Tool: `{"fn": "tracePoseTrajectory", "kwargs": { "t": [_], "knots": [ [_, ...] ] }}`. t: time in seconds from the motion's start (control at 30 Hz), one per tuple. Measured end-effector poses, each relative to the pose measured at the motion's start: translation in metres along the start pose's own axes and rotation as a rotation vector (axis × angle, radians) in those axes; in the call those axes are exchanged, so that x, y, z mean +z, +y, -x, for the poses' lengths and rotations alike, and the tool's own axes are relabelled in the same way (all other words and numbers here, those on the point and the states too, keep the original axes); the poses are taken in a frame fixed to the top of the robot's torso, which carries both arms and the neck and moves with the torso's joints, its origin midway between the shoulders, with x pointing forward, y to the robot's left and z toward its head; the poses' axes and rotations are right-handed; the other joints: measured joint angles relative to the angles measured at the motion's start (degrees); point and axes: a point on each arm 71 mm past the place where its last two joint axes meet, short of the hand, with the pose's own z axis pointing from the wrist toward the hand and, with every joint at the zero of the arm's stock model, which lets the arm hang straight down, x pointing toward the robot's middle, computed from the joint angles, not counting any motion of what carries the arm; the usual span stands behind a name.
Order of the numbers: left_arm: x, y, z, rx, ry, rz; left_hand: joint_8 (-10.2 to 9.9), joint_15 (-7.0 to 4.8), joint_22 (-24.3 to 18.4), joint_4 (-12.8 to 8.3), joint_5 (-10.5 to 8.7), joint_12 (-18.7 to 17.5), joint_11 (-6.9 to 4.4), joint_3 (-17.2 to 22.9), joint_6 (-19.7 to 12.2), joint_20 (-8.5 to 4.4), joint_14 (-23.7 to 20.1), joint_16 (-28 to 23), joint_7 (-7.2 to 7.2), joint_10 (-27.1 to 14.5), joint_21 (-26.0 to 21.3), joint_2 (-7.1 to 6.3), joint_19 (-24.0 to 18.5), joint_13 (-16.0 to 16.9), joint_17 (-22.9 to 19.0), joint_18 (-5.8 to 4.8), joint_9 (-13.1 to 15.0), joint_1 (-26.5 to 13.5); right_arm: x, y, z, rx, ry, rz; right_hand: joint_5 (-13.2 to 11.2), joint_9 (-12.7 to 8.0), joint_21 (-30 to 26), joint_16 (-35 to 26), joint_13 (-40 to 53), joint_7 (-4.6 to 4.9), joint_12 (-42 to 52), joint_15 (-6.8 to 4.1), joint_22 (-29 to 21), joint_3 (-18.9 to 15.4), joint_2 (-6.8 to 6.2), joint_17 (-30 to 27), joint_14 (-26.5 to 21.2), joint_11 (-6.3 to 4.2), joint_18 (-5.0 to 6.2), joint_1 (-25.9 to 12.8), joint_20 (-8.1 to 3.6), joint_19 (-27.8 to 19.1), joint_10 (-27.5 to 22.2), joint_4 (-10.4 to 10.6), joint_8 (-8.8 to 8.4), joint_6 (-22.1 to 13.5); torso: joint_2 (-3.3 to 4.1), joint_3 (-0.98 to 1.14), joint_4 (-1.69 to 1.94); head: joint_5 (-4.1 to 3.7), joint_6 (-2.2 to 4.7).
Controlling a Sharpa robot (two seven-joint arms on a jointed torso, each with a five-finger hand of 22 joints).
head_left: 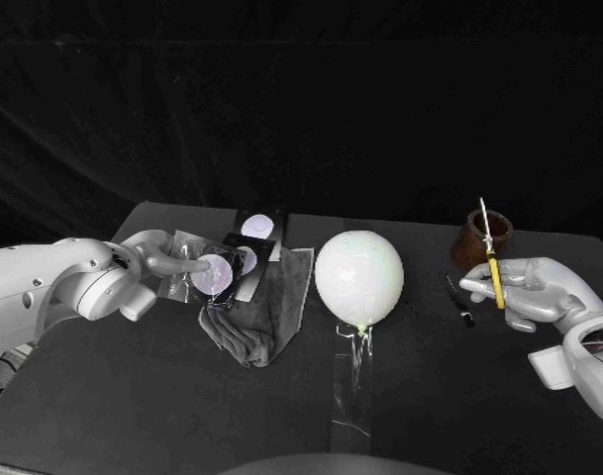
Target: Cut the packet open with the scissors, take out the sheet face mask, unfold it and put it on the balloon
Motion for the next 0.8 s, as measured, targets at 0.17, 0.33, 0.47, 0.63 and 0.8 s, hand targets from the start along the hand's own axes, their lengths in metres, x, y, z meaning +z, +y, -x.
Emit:
{"fn": "tracePoseTrajectory", "kwargs": {
  "t": [0.17, 0.33, 0.47, 0.63, 0.8],
  "knots": [
    [0.000, 0.000, -0.002, -0.050, 0.010, 0.000, -1.2, -0.84, 8.1, -1.4, 0.24, -1.9, -0.59, 13.1, 2.8, -1.00, 1.9, 1.0, -0.68, 3.5, 11.0, -6.08, -5.9, -1.4, -0.4, -0.03, -1.2, -5.2, 0.000, 0.000, 0.000, 0.000, 0.000, 0.000, 0.0, 0.0, 0.0, -0.1, 0.0, 0.00, 0.0, 0.00, 0.0, 0.0, 0.00, 0.0, 0.0, 0.00, 0.00, 0.0, 0.00, 0.0, 0.0, 0.0, 0.00, 0.0, 0.01, -0.01, 0.02, -0.05, 0.01],
    [-0.002, -0.003, -0.011, -0.100, 0.049, 0.005, -1.6, -0.85, 10.1, -4.6, 0.20, -2.4, -0.47, 17.2, 3.4, -0.59, 2.1, 1.9, -0.84, 4.6, 13.9, -6.88, -7.5, -1.7, 0.0, -0.04, -1.4, -8.8, 0.001, 0.000, -0.001, 0.000, 0.001, 0.000, 0.0, 0.0, 0.0, 0.1, 0.0, 0.00, 0.0, 0.00, 0.0, 0.0, 0.00, 0.0, 0.0, 0.00, -0.01, 0.0, 0.00, 0.0, 0.0, 0.0, 0.00, 0.0, 0.01, -0.01, 0.00, -0.10, 0.01],
    [-0.005, -0.008, -0.026, -0.144, 0.106, 0.008, -1.7, -0.84, 10.5, -5.6, 0.02, -2.7, -0.37, 18.2, 3.5, -0.31, 2.1, 2.2, -0.83, 4.9, 14.4, -6.86, -7.8, -1.7, 0.1, -0.05, -1.4, -9.7, 0.001, 0.000, -0.001, 0.001, 0.002, 0.001, 0.0, -0.1, 0.0, 0.1, 0.0, 0.00, 0.0, 0.00, 0.0, 0.0, 0.00, 0.0, 0.0, 0.00, -0.01, 0.0, 0.00, 0.0, 0.0, 0.0, 0.00, 0.0, 0.04, -0.01, -0.03, -0.14, 0.00],
    [-0.007, -0.012, -0.041, -0.187, 0.164, 0.013, -1.6, -0.83, 10.7, -7.3, -0.02, -2.9, -0.45, 19.9, 3.5, -0.20, 2.1, 2.5, -0.82, 5.0, 14.9, -7.02, -8.3, -1.9, 0.1, -0.06, -1.4, -11.1, 0.001, 0.000, -0.001, 0.001, 0.002, 0.001, 0.0, 0.0, 0.0, 0.1, 0.0, 0.00, -0.1, 0.00, 0.0, 0.0, 0.00, 0.0, 0.0, 0.00, -0.01, 0.0, 0.00, 0.0, 0.0, 0.0, 0.00, 0.0, 0.04, -0.01, -0.05, -0.18, 0.00],
    [-0.007, -0.015, -0.056, -0.202, 0.202, 0.010, -1.6, -0.75, 10.9, -7.3, -0.02, -3.3, -0.46, 19.9, 3.5, 0.11, 2.2, 2.5, -0.80, 5.0, 15.2, -6.93, -8.6, -2.0, 0.1, -0.06, -1.4, -11.5, 0.001, 0.000, -0.001, 0.001, 0.002, 0.002, 0.0, 0.0, 0.0, 0.1, 0.0, 0.00, -0.2, 0.00, 0.0, 0.0, 0.00, 0.0, 0.0, 0.00, -0.01, 0.0, 0.00, 0.0, 0.0, 0.0, 0.00, 0.0, 0.01, 0.03, -0.06, -0.32, 0.04]
  ]
}}
